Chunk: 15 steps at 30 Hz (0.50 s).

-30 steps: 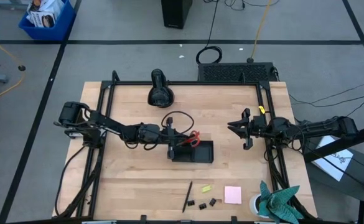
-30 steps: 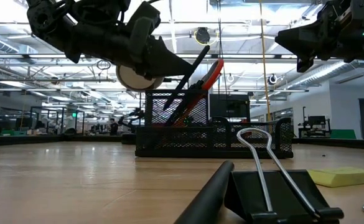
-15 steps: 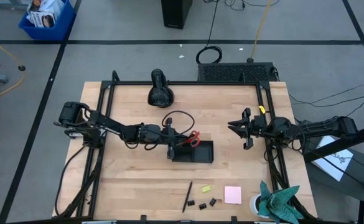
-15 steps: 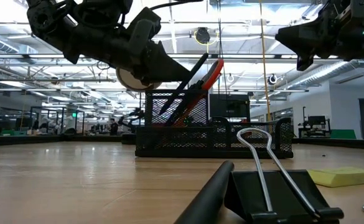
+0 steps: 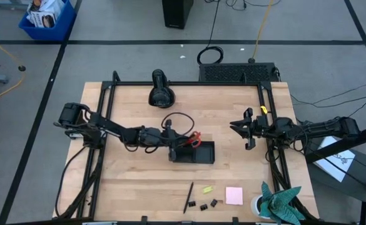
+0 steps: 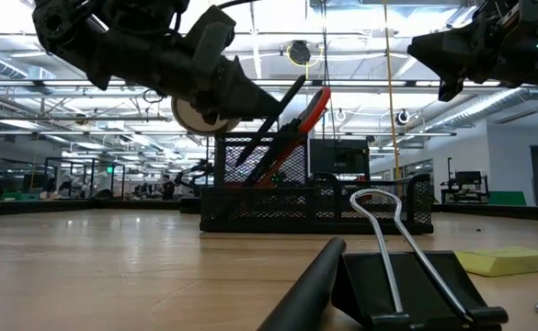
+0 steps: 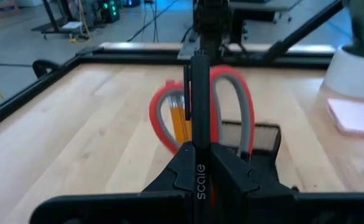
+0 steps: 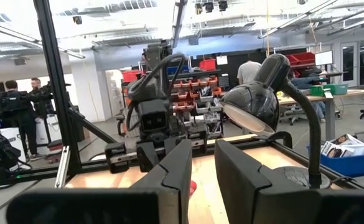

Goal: Pick and place office supplies into organizer
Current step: Put the left pen into the desk organizer

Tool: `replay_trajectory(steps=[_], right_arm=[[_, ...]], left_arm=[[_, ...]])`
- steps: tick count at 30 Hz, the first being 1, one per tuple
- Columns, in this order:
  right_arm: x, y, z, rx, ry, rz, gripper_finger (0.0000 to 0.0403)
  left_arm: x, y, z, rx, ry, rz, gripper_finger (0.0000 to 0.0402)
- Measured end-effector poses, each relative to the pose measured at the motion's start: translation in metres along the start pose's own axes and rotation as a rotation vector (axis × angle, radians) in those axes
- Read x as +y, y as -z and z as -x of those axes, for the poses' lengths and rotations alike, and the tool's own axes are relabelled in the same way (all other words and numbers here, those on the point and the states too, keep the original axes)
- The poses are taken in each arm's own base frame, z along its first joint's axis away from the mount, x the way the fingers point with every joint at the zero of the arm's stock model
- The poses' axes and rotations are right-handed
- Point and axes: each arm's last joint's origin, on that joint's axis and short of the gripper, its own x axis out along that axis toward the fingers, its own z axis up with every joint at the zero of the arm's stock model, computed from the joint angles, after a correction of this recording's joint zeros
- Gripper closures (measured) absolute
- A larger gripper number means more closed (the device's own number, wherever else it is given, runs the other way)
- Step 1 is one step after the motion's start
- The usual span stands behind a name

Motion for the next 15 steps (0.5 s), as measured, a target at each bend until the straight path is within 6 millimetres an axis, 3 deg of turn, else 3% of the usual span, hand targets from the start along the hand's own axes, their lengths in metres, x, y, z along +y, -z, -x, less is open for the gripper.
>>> replay_trajectory(steps=[15], right_arm=[[0.000,0.000,0.000,-0.001,-0.002,-0.003,0.0339]], left_arm=[[0.001,0.012,-0.003,0.069,-0.008,0.044,0.0368]])
